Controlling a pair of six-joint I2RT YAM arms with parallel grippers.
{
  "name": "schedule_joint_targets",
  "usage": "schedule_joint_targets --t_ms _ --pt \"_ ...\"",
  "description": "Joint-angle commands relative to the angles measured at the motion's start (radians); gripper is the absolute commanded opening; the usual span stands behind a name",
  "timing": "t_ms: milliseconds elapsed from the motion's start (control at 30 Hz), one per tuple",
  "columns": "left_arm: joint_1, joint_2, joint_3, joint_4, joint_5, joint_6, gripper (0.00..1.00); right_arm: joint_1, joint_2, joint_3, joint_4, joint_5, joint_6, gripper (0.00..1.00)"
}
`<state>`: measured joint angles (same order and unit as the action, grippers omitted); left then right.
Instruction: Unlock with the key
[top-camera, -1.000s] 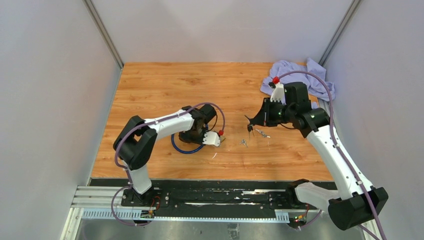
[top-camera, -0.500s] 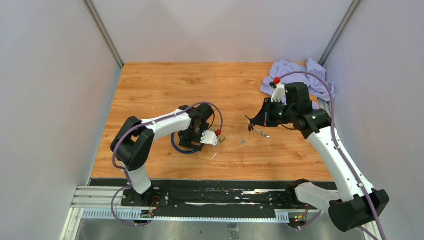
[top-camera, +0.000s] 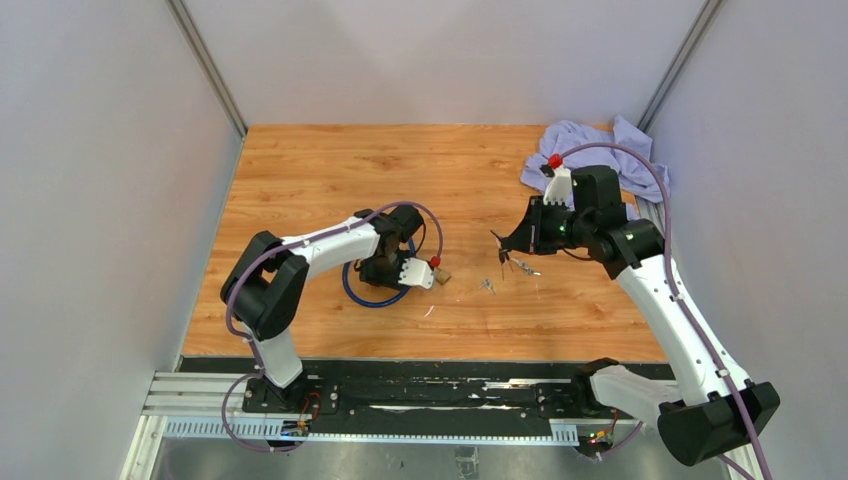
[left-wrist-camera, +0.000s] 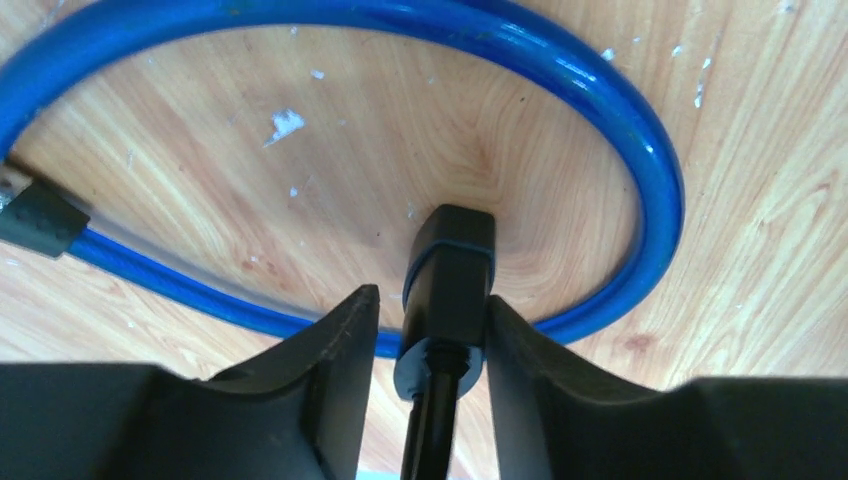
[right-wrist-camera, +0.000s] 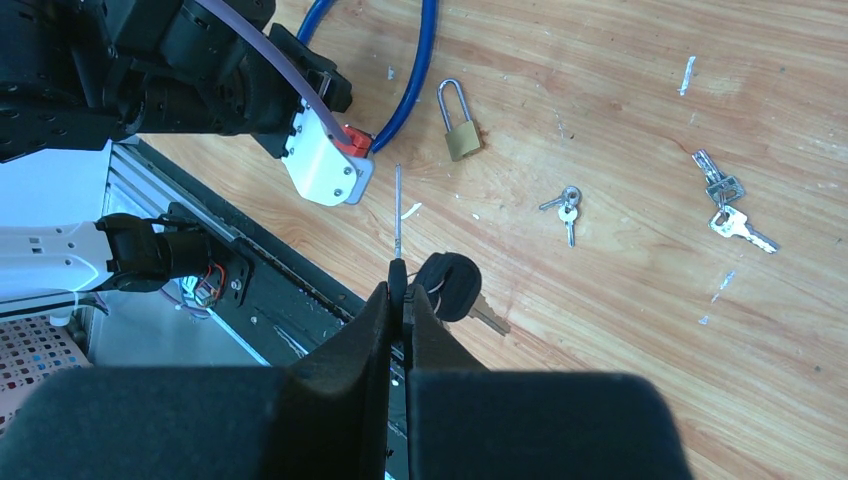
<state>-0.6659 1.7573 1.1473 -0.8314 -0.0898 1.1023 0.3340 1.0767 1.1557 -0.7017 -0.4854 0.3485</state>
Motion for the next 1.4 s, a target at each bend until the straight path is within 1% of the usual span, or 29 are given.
schedule_joint_targets --t_ms 0,100,200,233,267,333,367,467,567,633,767,867,967,1100,1200,1267,1367 --pt "0.0 0.013 -0.021 0.017 0.015 0.017 0.43 0.016 -0.011 0.023 -0.007 0.009 0.007 0.01" --pt "0.003 0.002 -0.034 0.016 0.02 0.026 0.39 0.016 -0.009 0.023 -0.008 0.008 0.008 0.01" --pt "0.009 0.0 -0.041 0.014 0.017 0.03 0.38 0.016 -0.01 0.024 -0.008 0.007 0.008 0.01" --pt "0.013 0.001 -0.043 0.014 0.015 0.03 0.36 0.016 -0.009 0.024 -0.007 0.006 0.007 0.0" --pt "0.015 0.003 -0.042 0.012 0.014 0.031 0.29 0.016 -0.009 0.024 -0.007 0.005 0.007 0.01" --pt "0.02 0.012 -0.03 0.005 0.005 0.025 0.07 0.016 -0.009 0.025 -0.008 0.005 0.007 0.01" --pt "0.021 0.023 -0.012 -0.009 0.003 0.011 0.01 0.016 -0.009 0.024 -0.008 0.005 0.007 0.01" --pt "0.035 0.042 0.091 -0.122 0.061 -0.043 0.0 0.016 -0.009 0.023 -0.008 0.005 0.005 0.01" --pt "0.076 0.031 0.238 -0.226 0.184 -0.101 0.0 0.016 -0.01 0.022 -0.007 0.005 -0.003 0.01" --pt "0.111 0.021 0.361 -0.305 0.277 -0.136 0.0 0.016 -0.008 0.024 -0.008 0.005 -0.01 0.0" --pt "0.175 -0.013 0.502 -0.414 0.438 -0.212 0.0 0.023 0.001 0.037 -0.003 -0.004 -0.018 0.01" --pt "0.212 -0.039 0.565 -0.482 0.544 -0.235 0.0 0.07 0.014 0.053 0.019 0.003 -0.031 0.01" --pt "0.254 -0.06 0.611 -0.566 0.746 -0.233 0.0 0.174 0.048 0.102 0.024 0.014 -0.065 0.01" --pt "0.328 -0.119 0.637 -0.612 1.011 -0.24 0.0 0.285 0.084 0.182 0.019 0.013 -0.112 0.0" --pt "0.39 -0.151 0.669 -0.611 1.186 -0.291 0.0 0.322 0.078 0.207 0.025 -0.014 -0.128 0.01" --pt "0.416 -0.158 0.712 -0.609 1.288 -0.32 0.0 0.332 0.063 0.208 0.049 -0.058 -0.133 0.01" --pt "0.45 -0.196 0.691 -0.608 1.523 -0.307 0.0 0.344 0.052 0.219 0.075 -0.124 -0.142 0.01"
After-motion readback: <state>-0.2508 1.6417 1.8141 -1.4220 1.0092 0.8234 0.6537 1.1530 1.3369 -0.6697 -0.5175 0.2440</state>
